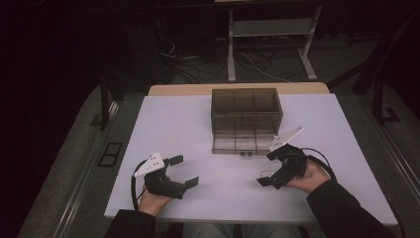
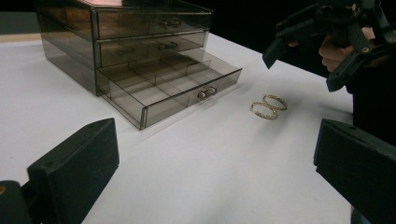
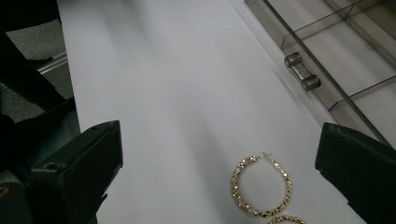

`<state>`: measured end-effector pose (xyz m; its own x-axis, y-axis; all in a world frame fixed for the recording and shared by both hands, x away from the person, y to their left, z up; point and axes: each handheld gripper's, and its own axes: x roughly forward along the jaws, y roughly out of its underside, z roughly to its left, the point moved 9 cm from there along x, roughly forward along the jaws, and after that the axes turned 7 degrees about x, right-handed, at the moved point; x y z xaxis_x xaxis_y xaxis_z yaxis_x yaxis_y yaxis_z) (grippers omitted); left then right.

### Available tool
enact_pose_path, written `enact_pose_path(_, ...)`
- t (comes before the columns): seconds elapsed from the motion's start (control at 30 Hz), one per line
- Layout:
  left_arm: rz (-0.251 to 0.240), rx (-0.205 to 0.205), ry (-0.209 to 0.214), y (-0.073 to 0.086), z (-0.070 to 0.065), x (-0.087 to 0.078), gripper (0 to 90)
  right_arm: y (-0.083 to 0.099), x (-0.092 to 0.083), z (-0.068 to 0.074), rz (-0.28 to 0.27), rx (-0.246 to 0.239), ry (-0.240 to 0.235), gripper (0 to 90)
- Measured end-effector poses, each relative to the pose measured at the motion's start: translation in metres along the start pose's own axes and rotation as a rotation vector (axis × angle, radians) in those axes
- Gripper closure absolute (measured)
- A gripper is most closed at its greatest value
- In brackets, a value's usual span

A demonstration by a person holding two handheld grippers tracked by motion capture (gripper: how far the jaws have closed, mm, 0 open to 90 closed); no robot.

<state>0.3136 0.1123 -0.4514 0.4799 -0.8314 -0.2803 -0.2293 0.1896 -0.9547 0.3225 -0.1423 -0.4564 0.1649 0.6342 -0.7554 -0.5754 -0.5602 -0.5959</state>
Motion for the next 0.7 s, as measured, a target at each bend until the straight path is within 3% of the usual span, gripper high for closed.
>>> enact_pose_path(0.37,0.001,-0.002,0.003,0.000,0.000,0.000,0.0,0.016,0.008,-0.001,0.006,-0.001,-0.006,0.2)
enact_pose_path(0.67,0.001,0.000,0.005,0.000,-0.001,0.000,0.0,0.033,0.017,0.002,0.062,-0.012,-0.025,0.4)
enact_pose_path(0.7,0.002,-0.001,0.006,0.000,-0.001,0.000,0.0,0.035,0.017,0.002,0.070,-0.012,-0.022,5.5)
